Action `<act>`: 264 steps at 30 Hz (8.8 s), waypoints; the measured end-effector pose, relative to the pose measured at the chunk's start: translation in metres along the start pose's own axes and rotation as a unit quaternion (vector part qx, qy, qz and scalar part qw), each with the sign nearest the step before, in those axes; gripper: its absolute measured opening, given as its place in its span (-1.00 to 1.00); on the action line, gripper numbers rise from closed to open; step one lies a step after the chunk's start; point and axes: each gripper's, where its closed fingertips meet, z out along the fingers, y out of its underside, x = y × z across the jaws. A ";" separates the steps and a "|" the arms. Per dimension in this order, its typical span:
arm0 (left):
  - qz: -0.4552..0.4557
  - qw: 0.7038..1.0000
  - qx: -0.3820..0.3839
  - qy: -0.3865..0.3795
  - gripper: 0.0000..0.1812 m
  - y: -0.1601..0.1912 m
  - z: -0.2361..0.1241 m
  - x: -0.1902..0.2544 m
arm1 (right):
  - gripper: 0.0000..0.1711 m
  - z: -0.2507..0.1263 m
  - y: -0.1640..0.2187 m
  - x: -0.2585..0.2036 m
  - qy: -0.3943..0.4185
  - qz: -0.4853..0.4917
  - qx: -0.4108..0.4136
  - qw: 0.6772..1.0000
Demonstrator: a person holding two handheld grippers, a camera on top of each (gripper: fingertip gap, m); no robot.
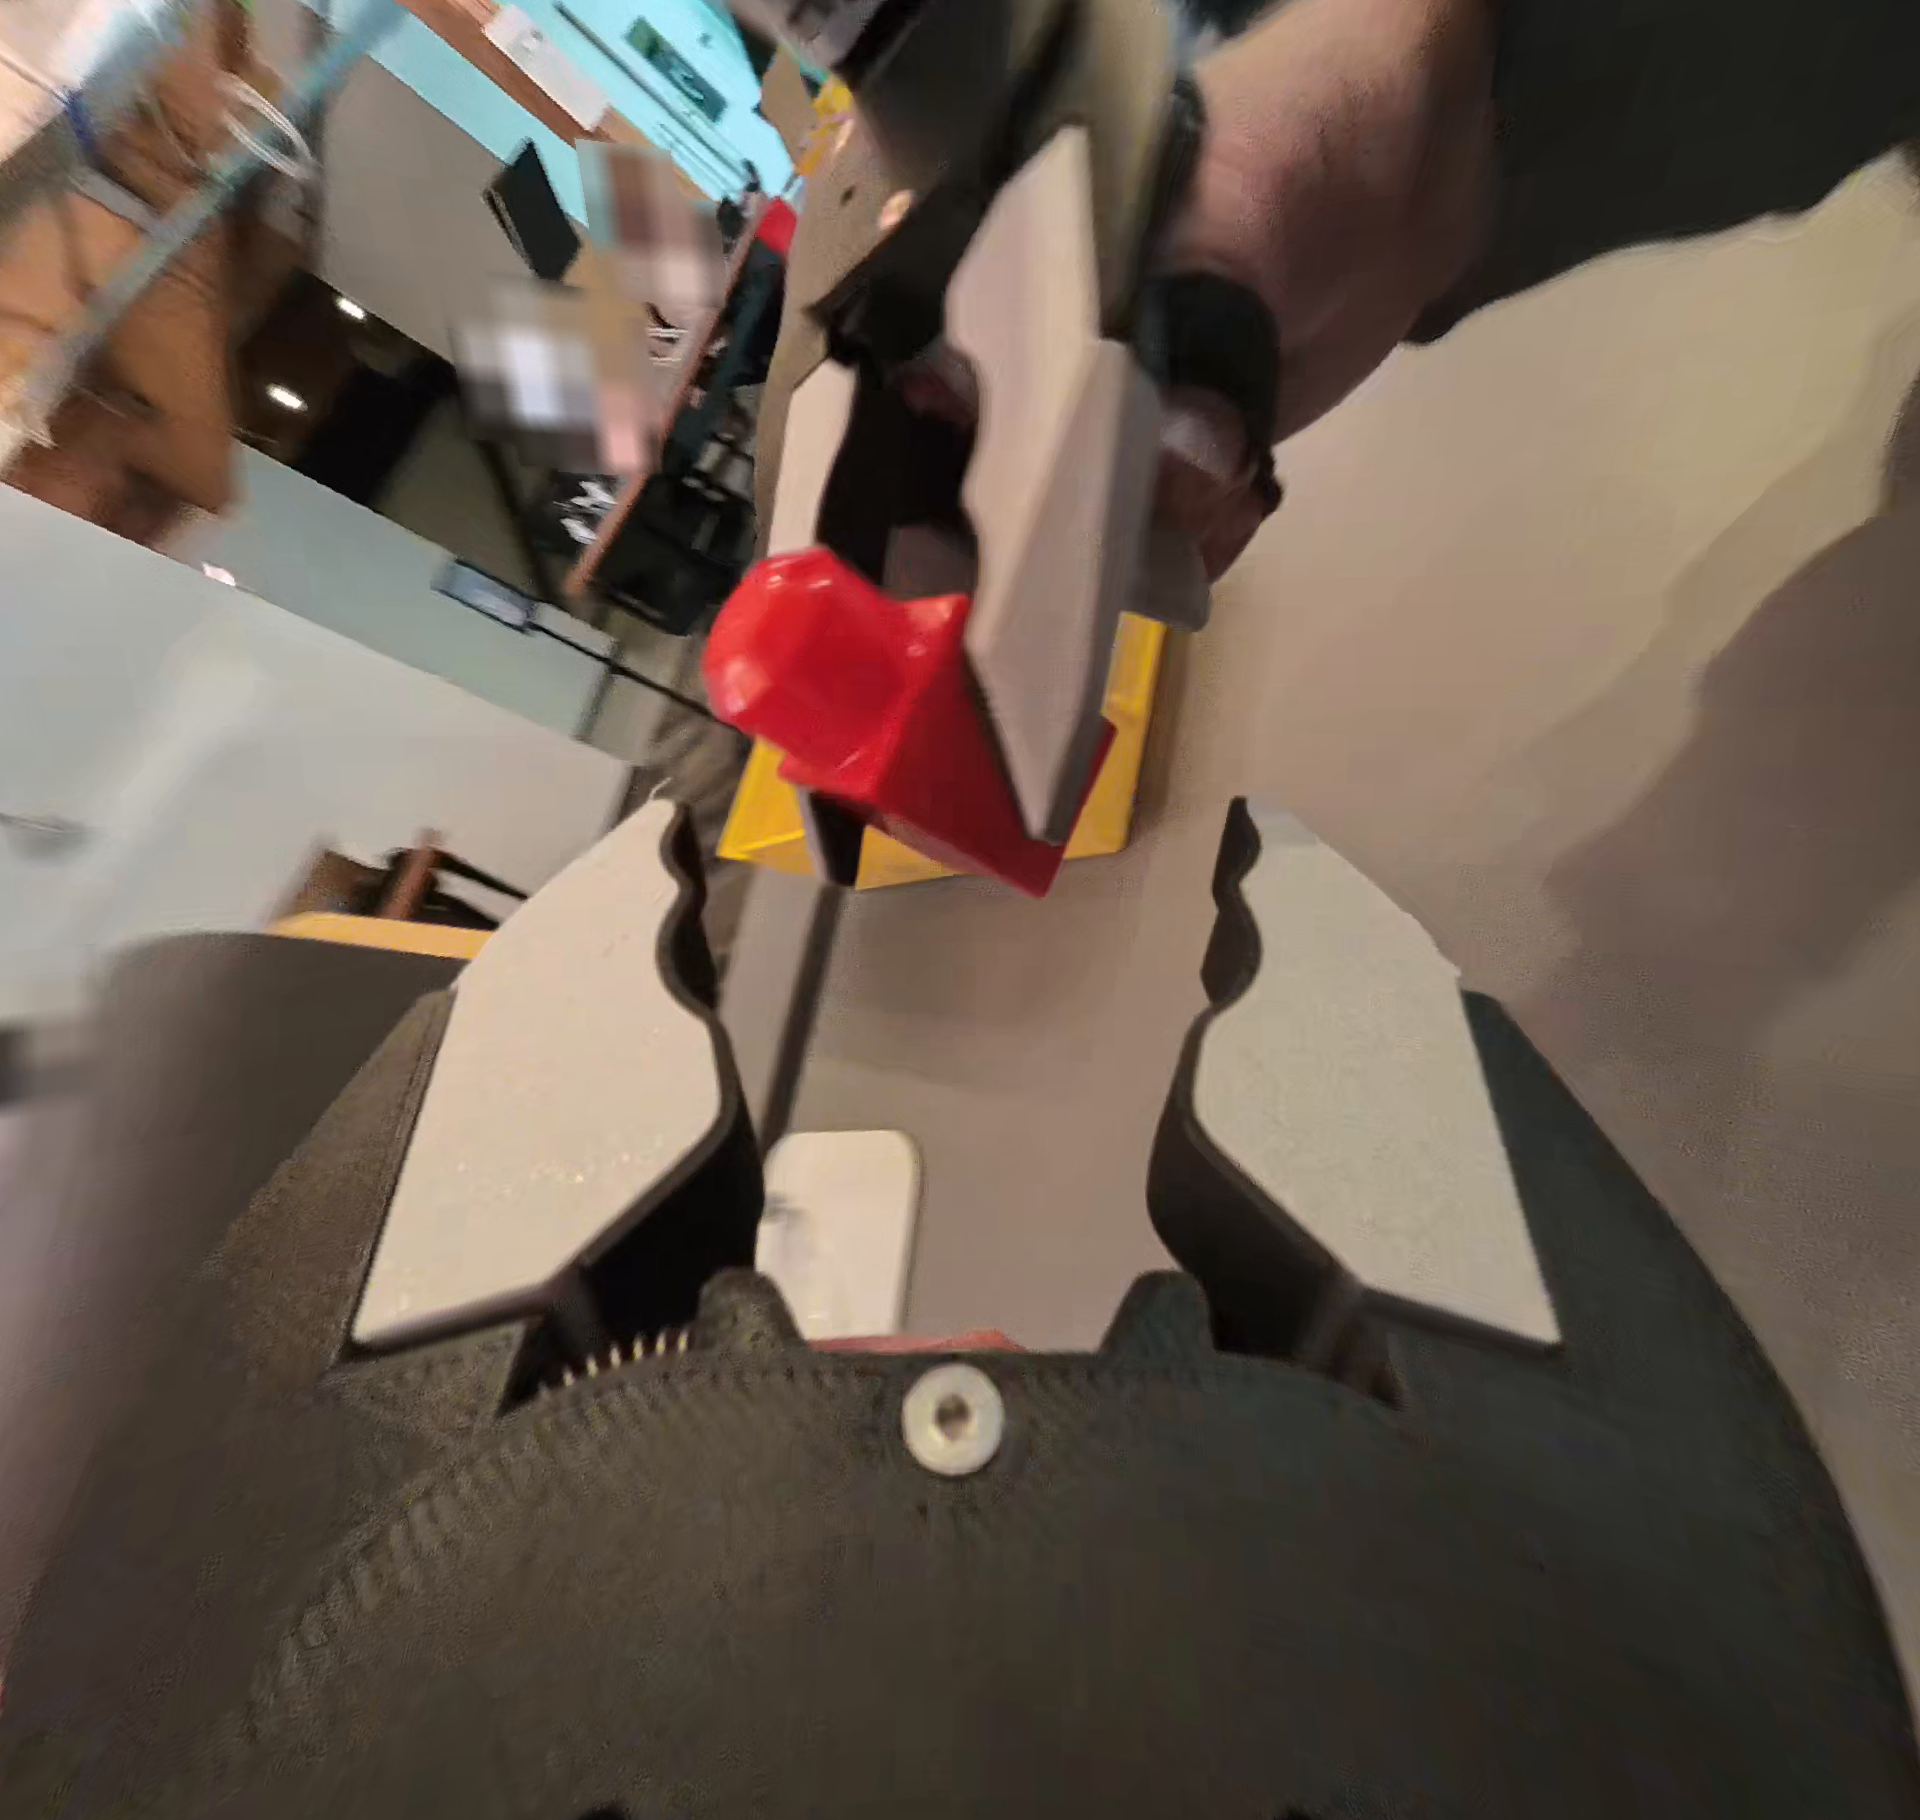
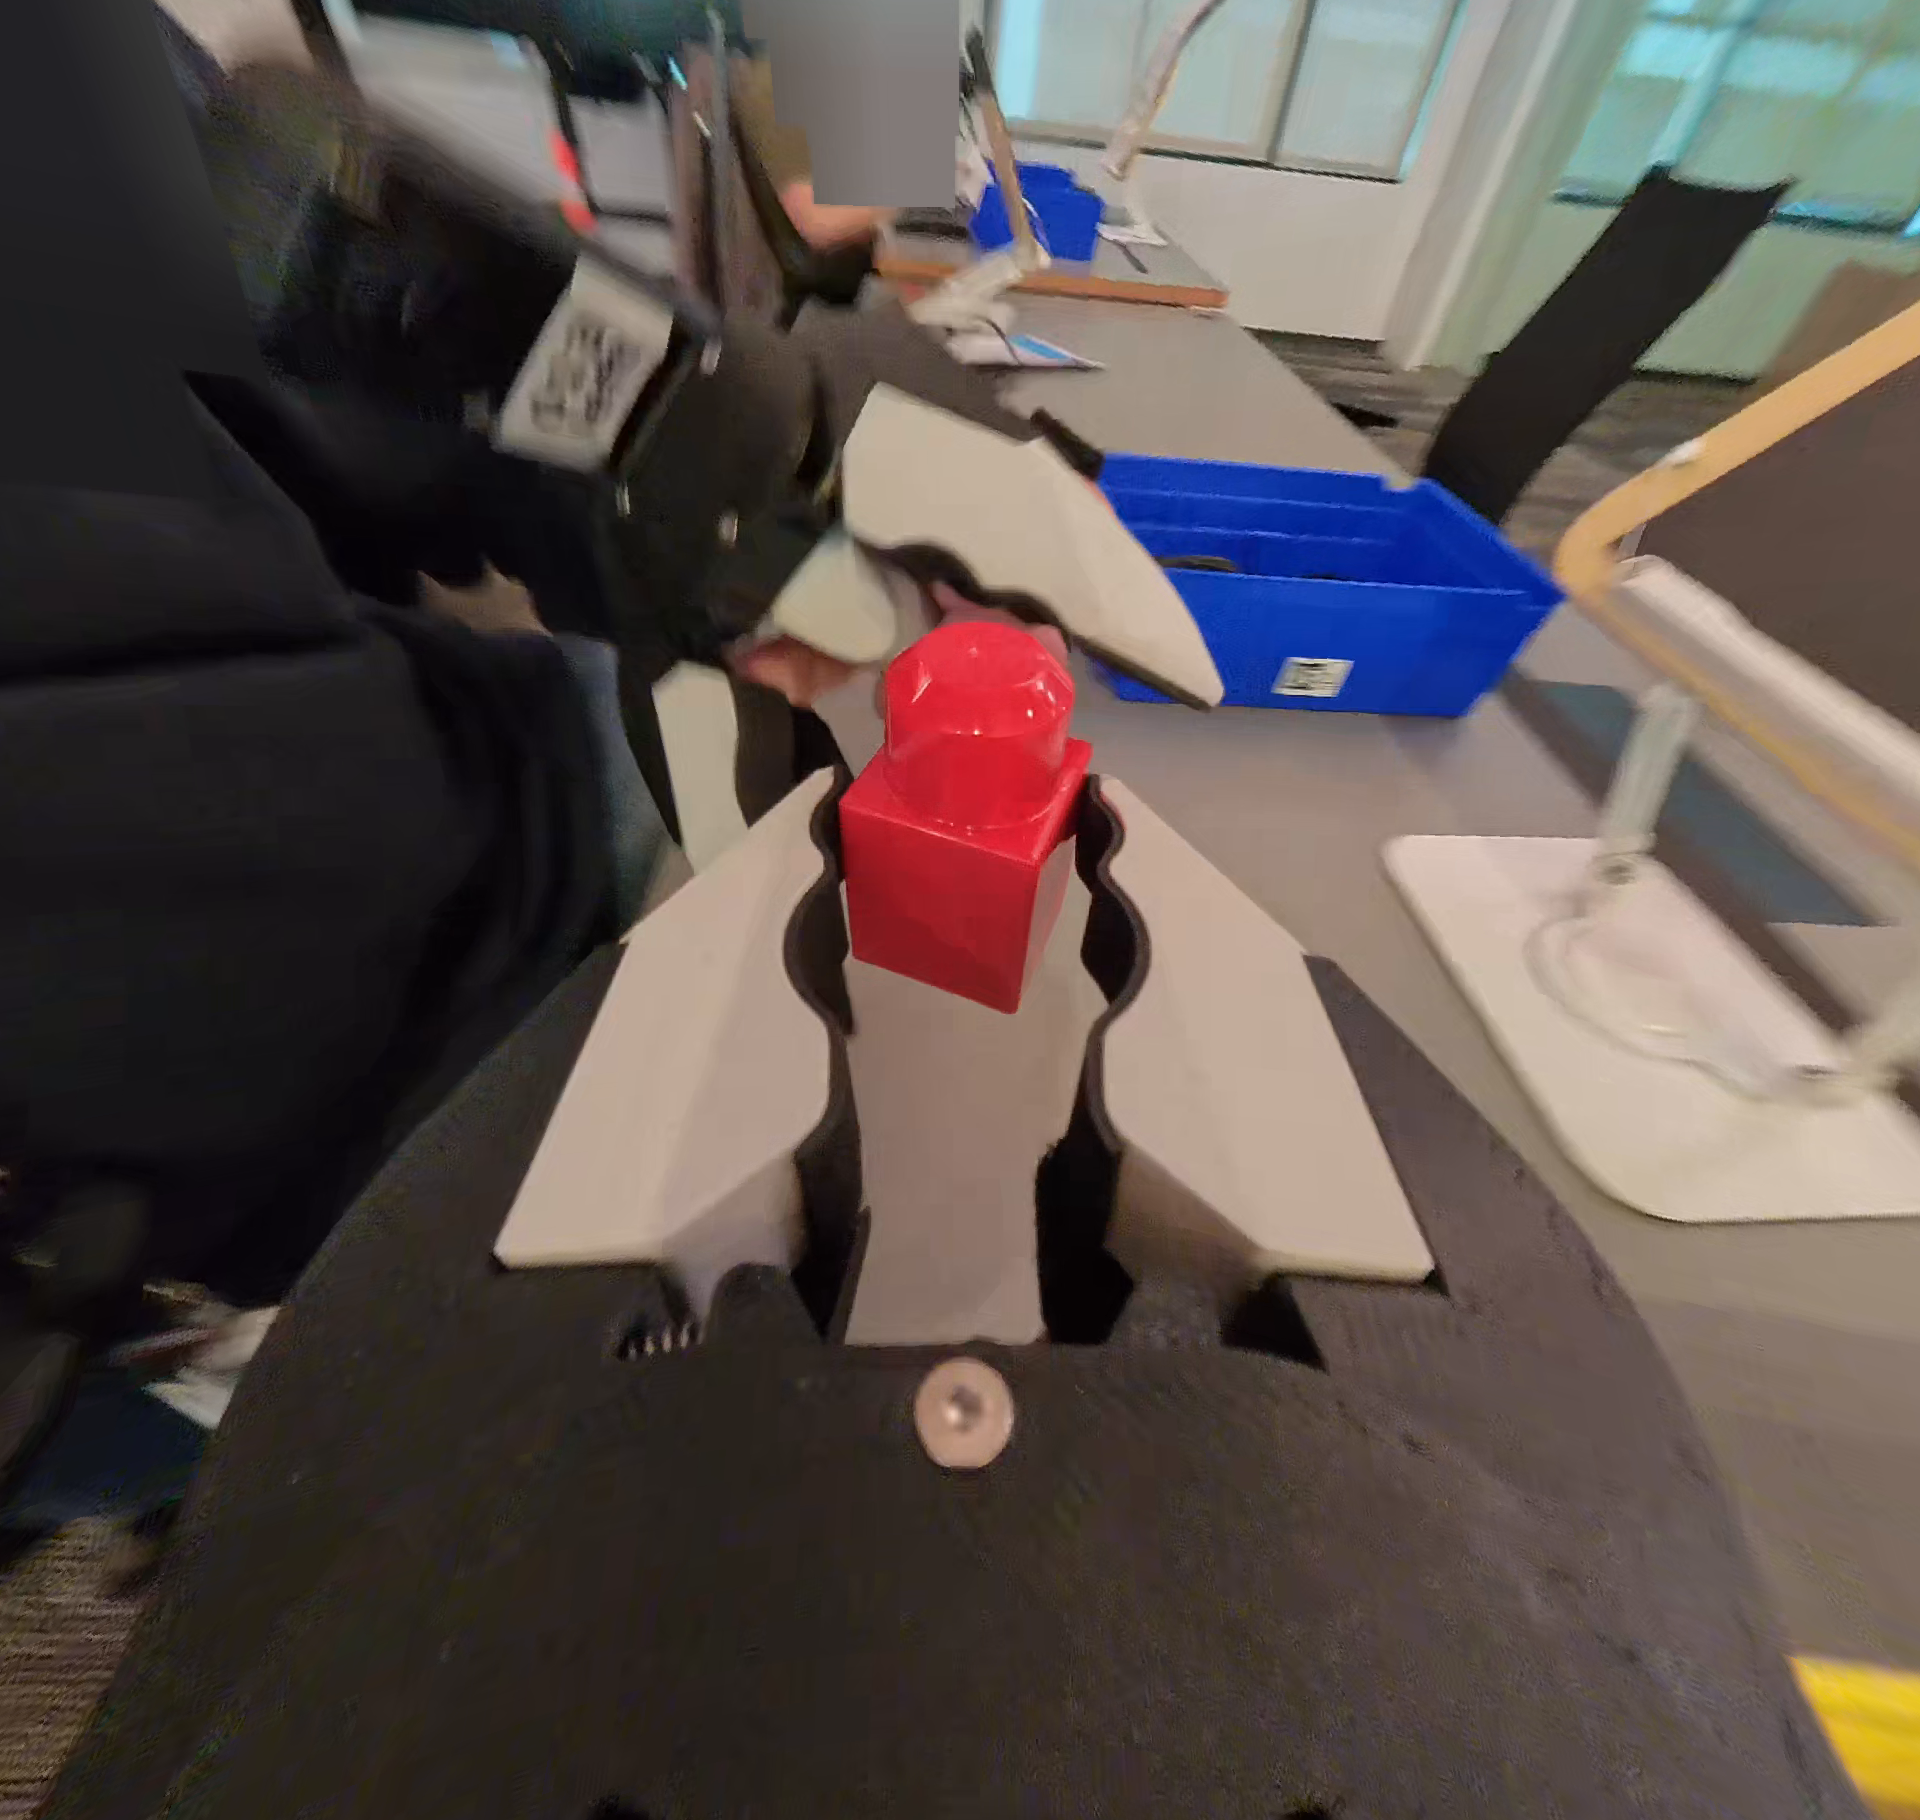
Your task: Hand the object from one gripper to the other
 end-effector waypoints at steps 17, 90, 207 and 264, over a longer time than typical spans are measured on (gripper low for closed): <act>0.119 0.991 -0.013 -0.064 -0.16 -0.005 0.011 0.006 | -0.55 0.012 0.008 -0.030 -0.208 0.230 0.043 0.950; -0.024 0.948 -0.316 -0.033 -1.00 0.184 -0.063 0.009 | -0.59 -0.203 0.174 0.182 0.495 0.248 -0.264 0.790; -0.542 0.729 -0.417 -0.044 -0.63 0.548 -0.195 -0.191 | -0.45 0.048 0.083 0.137 0.334 0.165 -0.181 0.910; -0.345 0.866 0.219 0.289 -0.63 0.006 -0.131 -0.036 | -0.66 0.089 -0.076 -0.013 0.123 0.087 0.135 0.979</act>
